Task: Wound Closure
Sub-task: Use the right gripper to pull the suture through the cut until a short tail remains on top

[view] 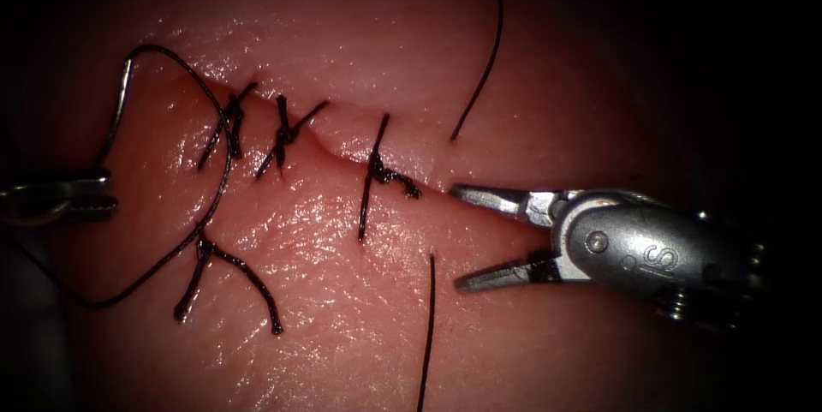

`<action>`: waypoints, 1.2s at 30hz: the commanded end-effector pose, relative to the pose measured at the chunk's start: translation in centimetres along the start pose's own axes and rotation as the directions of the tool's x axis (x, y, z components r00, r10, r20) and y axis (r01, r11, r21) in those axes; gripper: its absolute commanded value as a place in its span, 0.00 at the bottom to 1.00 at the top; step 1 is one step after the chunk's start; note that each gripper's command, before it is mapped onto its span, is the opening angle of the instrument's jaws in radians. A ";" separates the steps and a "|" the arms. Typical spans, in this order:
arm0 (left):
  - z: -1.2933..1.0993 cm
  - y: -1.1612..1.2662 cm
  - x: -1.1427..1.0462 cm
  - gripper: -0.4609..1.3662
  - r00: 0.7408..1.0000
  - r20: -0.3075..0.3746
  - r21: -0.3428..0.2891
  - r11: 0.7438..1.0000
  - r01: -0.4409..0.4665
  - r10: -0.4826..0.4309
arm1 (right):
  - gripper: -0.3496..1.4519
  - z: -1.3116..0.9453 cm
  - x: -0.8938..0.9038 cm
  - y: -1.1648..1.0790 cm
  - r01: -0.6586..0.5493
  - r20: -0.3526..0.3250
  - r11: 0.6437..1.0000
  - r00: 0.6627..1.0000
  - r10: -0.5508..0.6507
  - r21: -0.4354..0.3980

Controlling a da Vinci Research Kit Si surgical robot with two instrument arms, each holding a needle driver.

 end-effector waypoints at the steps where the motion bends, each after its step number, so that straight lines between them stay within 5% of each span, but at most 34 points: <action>1: 0.00 0.00 0.00 0.06 1.000 0.000 -0.009 1.000 0.000 0.000 | 0.94 0.00 0.00 0.00 0.001 -0.002 1.000 1.000 -0.001 0.007; 23: 0.00 0.00 0.00 0.06 1.000 0.000 -0.009 1.000 0.000 0.000 | 0.92 0.18 0.07 -0.16 0.012 -0.017 1.000 1.000 -0.011 0.025; 26: 0.00 0.00 0.00 0.06 1.000 -0.001 -0.009 1.000 0.000 0.000 | 0.67 0.20 0.06 -0.24 0.021 -0.046 0.997 0.999 -0.017 0.076; 31: 0.00 0.00 0.00 0.06 1.000 -0.001 -0.009 1.000 0.000 0.000 | 0.04 0.21 0.02 -0.32 0.023 -0.034 0.992 0.999 -0.019 0.125; 36: 0.00 0.00 0.00 0.06 1.000 -0.001 -0.009 1.000 0.000 0.000 | 0.00 0.20 0.02 -0.35 0.029 -0.023 0.982 0.999 -0.025 0.185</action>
